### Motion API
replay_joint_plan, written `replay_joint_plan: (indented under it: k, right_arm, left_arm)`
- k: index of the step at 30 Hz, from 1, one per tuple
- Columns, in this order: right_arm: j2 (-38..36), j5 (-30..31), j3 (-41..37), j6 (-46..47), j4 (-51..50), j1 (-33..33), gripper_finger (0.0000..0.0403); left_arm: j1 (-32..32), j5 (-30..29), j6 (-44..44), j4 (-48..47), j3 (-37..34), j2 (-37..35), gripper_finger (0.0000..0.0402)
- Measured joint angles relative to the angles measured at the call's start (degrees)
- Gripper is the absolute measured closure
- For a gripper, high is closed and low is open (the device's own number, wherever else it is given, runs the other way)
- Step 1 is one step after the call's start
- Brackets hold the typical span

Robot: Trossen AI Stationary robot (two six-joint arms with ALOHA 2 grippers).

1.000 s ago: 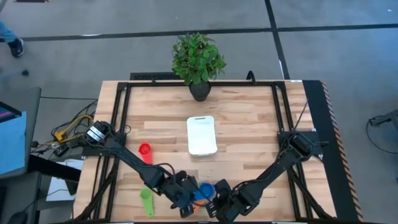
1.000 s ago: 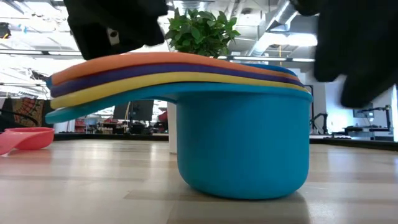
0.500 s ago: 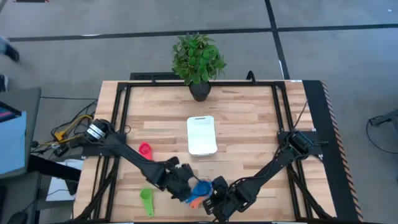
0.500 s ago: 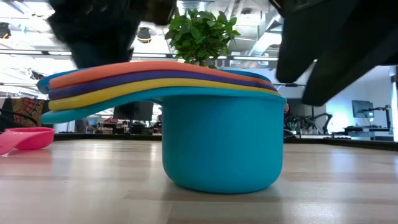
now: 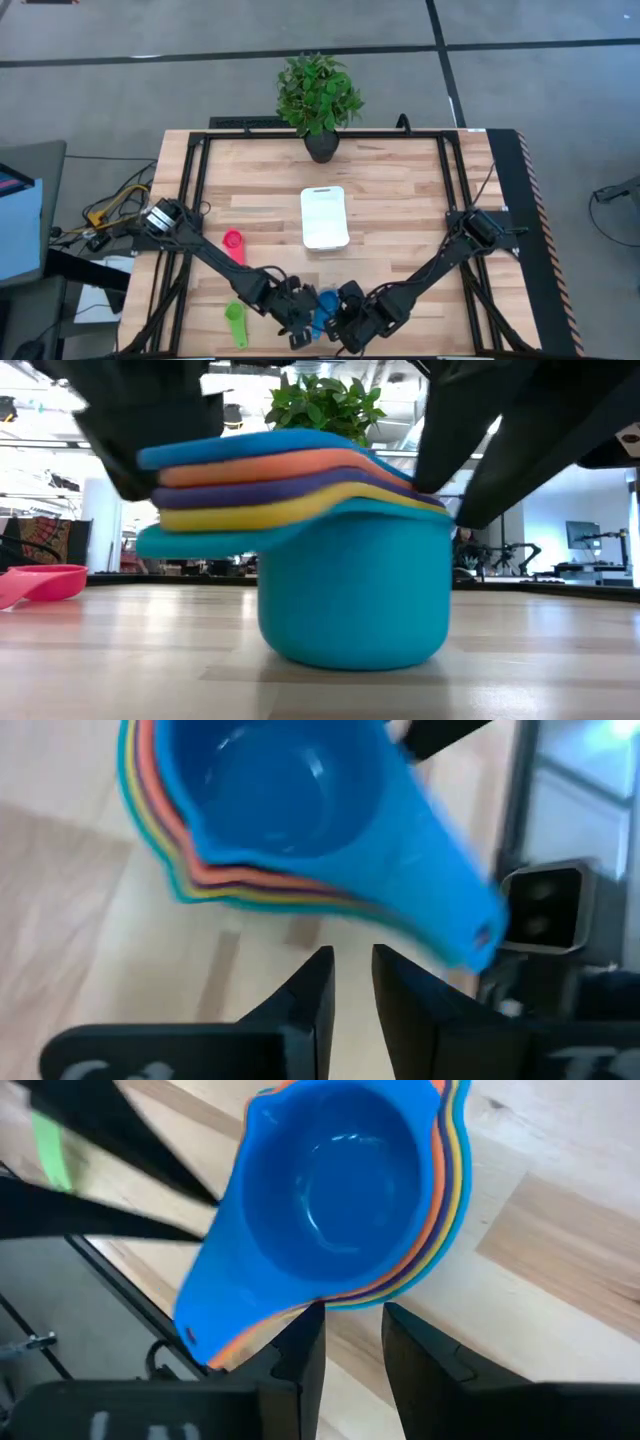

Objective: Nest measuring cups in basket
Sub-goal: Stack the blue measuring cup on top of the orange measuring cup, then stack the pink measuring cup on top of the blue measuring cup

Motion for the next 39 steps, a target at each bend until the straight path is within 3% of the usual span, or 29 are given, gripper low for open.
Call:
replay_joint_plan:
  k: [8, 16, 20, 23, 25, 28, 32, 39]
  right_arm:
    - [-0.11, -1.49, 3.88, -0.79, -4.84, 0.88, 0.0279]
    - [-5.15, -1.80, 9.99, -9.83, -24.98, -0.51, 0.0272]
    - [-11.04, 2.63, 9.38, -15.89, -36.63, -3.24, 0.0269]
    - [-16.35, 9.70, 6.24, -16.63, -44.82, -5.17, 0.0269]
    - [-20.99, 10.78, 1.40, -16.95, -47.09, -6.77, 0.0271]
    - [-29.69, 11.10, -8.19, -19.43, -42.90, -9.04, 0.0274]
    - [-41.89, 10.19, -22.87, -25.30, -29.39, -12.31, 0.0275]
    - [-58.29, 2.67, -43.23, -34.70, -4.98, -19.32, 0.0275]
  left_arm:
    - [0.09, -1.32, -1.97, -14.41, -0.07, -4.71, 0.0343]
    - [3.88, -10.68, -3.68, -36.00, -0.09, -13.42, 0.0343]
    - [7.78, -14.10, -6.47, -44.17, -0.20, -16.02, 0.0343]
    - [11.01, -14.21, -7.37, -44.65, -3.06, -18.31, 0.0343]
    - [13.26, -13.37, -9.12, -43.68, -6.52, -20.45, 0.0343]
    - [16.29, -12.03, -12.04, -40.20, -12.11, -24.15, 0.0343]
    - [18.98, -11.31, -16.90, -37.98, -17.37, -28.80, 0.0343]
    - [21.24, -13.32, -29.78, -41.13, -21.38, -32.87, 0.0326]
